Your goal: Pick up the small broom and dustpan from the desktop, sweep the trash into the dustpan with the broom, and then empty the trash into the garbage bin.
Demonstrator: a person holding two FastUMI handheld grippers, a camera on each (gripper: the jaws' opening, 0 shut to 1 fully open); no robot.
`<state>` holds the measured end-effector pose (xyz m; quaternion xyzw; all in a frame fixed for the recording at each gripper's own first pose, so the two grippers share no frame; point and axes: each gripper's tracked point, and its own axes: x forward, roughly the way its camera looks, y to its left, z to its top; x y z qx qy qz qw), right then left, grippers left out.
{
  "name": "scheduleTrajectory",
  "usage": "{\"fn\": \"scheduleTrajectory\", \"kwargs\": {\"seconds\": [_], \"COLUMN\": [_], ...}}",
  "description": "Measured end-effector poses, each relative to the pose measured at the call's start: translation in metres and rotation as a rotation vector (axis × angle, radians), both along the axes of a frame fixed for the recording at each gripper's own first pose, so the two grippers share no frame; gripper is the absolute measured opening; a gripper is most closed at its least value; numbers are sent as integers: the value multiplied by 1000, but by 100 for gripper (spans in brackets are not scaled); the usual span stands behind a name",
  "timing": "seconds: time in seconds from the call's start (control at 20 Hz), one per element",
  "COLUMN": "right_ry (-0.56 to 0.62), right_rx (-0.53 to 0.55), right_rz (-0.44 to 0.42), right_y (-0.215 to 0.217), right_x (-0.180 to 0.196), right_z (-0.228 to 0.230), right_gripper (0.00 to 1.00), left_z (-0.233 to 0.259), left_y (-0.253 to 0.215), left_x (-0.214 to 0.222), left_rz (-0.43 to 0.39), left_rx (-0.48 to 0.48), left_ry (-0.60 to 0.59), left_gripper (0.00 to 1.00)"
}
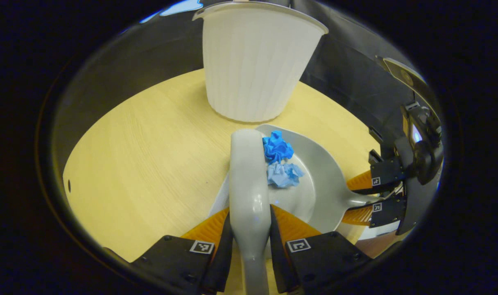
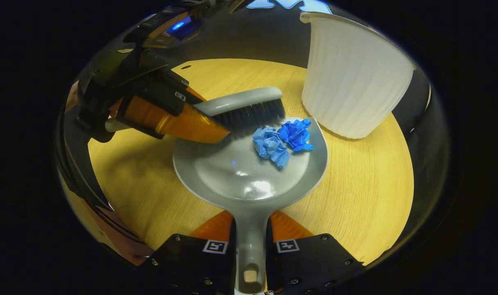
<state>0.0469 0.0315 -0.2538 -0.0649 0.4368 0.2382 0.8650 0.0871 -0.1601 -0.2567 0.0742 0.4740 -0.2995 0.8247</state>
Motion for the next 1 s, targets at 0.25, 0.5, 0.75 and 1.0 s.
{"fn": "scheduleTrajectory", "kwargs": {"seconds": [0.25, 0.5, 0.75, 1.0], "right_ry": [11, 25, 33, 48], "right_rx": [-19, -34, -50, -50], "right_rz": [-46, -115, -193, -244], "right_y": [-20, -43, -93, -123], "right_x": [-8, -14, -27, -33], "right_z": [-16, -25, -9, 17], "right_gripper": [29, 29, 29, 28], "left_z": [12, 30, 47, 65], "left_y": [25, 55, 90, 137], "left_x": [7, -1, -3, -15], "left_rz": [50, 94, 147, 197], "left_rx": [-1, -3, -5, -5], "left_ry": [-32, -51, -73, -76], "left_gripper": [50, 48, 48, 48]}}
